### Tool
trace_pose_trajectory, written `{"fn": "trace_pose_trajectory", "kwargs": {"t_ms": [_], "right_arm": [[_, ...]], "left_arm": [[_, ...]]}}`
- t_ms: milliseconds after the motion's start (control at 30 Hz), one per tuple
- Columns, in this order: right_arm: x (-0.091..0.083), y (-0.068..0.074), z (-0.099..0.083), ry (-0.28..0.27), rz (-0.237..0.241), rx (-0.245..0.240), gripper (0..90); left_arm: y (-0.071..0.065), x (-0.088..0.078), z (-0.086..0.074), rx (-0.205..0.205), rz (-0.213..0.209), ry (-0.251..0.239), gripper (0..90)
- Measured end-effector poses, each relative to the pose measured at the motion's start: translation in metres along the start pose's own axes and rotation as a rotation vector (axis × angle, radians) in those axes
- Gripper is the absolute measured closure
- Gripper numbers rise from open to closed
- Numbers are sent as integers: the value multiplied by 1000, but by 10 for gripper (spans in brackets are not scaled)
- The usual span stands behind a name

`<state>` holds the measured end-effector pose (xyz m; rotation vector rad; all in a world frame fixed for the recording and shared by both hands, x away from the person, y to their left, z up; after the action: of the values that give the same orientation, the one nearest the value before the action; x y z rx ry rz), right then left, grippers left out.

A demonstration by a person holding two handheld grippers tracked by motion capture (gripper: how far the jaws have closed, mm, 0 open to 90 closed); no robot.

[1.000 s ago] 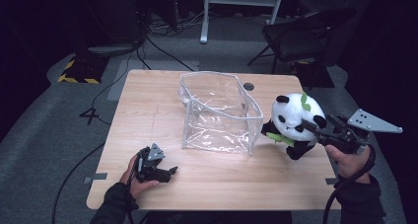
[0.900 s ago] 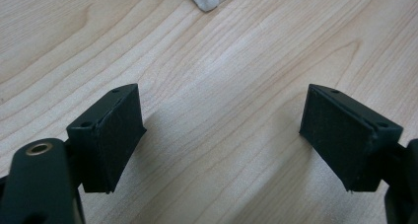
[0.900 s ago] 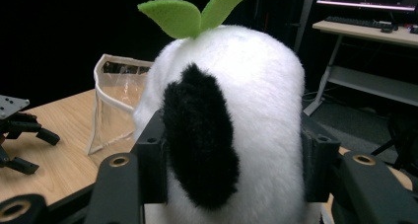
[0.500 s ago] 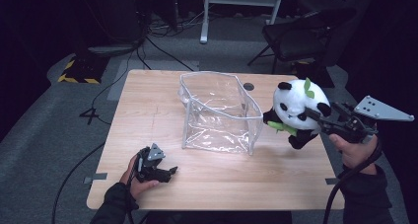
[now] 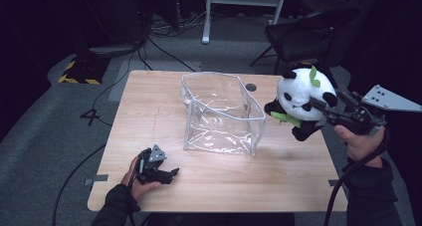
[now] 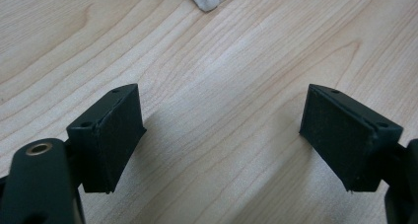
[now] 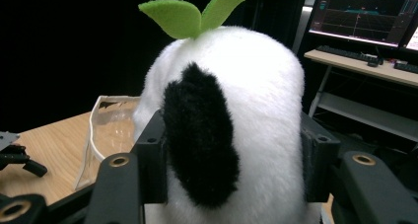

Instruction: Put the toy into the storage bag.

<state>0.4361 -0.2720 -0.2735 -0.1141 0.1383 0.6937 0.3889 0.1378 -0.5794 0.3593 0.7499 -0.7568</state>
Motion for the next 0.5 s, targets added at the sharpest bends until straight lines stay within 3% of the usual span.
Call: {"fn": "trace_pose_trajectory", "kwargs": {"t_ms": [500], "right_arm": [[6,-1,19,-13,-11,-8,442]], "left_arm": [[0,0,0,1,0,0,166]]}}
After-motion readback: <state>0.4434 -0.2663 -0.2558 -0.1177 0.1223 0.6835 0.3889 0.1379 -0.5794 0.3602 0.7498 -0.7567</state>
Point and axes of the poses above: each handheld gripper's, and its own axes: x roughly forward along the jaws, z roughly out of its top, y roughly to its left, the point moved 10 cm from there along x, roughly forward along the jaws, and after that the axes turned 4 degrees about x, right-handed, at the moved point
